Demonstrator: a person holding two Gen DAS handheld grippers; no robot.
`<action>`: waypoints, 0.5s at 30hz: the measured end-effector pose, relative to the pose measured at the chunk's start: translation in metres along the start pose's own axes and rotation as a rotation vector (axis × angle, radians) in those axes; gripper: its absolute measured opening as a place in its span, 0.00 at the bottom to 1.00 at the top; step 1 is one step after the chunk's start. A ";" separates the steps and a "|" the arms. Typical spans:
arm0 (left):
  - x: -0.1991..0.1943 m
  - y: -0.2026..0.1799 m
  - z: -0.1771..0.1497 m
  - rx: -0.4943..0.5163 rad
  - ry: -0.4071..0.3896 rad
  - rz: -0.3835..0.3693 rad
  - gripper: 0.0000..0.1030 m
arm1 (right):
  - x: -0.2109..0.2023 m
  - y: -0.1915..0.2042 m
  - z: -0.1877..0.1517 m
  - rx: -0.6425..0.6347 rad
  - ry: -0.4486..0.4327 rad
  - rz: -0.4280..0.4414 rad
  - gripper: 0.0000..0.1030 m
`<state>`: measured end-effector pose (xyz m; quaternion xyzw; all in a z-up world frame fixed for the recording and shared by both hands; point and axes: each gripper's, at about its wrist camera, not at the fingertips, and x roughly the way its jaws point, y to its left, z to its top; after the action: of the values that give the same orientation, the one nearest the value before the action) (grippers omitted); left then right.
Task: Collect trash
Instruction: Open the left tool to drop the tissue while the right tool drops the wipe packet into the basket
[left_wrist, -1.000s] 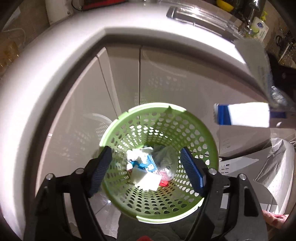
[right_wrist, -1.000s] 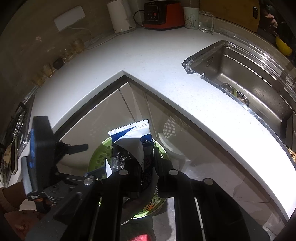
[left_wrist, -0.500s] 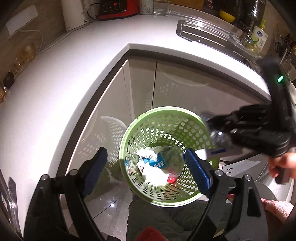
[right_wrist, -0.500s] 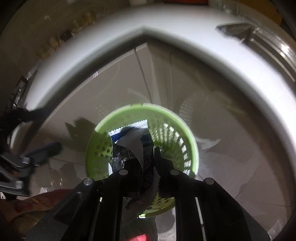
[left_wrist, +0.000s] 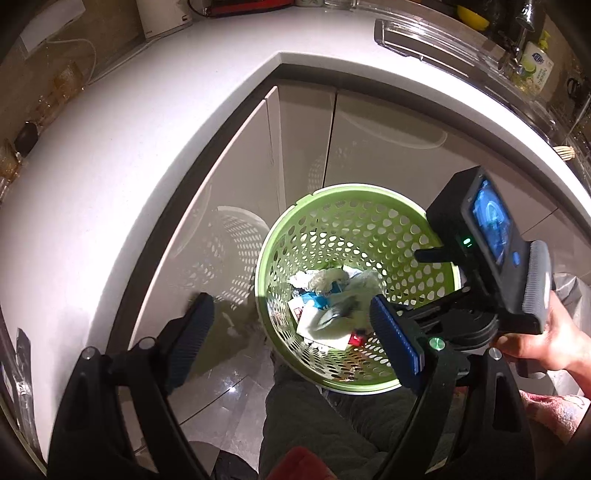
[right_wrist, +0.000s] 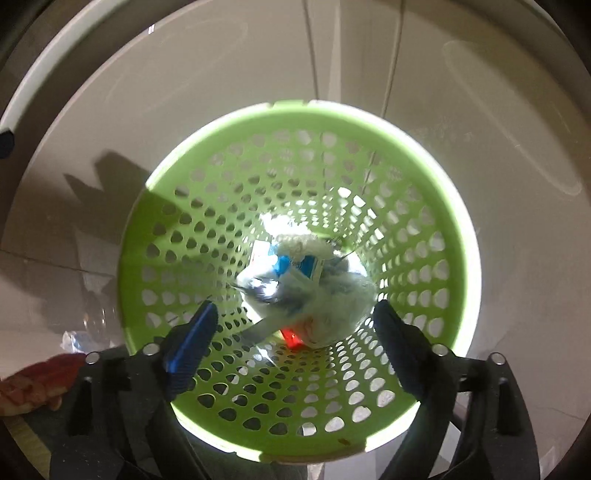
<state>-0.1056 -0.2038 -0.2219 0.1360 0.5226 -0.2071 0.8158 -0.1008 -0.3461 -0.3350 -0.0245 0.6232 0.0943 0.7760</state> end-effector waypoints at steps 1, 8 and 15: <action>-0.002 0.000 0.001 0.001 -0.006 0.004 0.80 | -0.008 -0.001 0.002 0.007 -0.013 0.001 0.86; -0.037 0.012 0.027 -0.045 -0.092 0.003 0.80 | -0.092 -0.006 0.025 0.039 -0.146 -0.041 0.95; -0.085 0.024 0.058 -0.051 -0.210 0.037 0.83 | -0.171 -0.004 0.043 0.049 -0.275 -0.063 0.98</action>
<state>-0.0792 -0.1913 -0.1203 0.1024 0.4366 -0.1920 0.8730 -0.0937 -0.3633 -0.1601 -0.0122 0.5119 0.0571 0.8570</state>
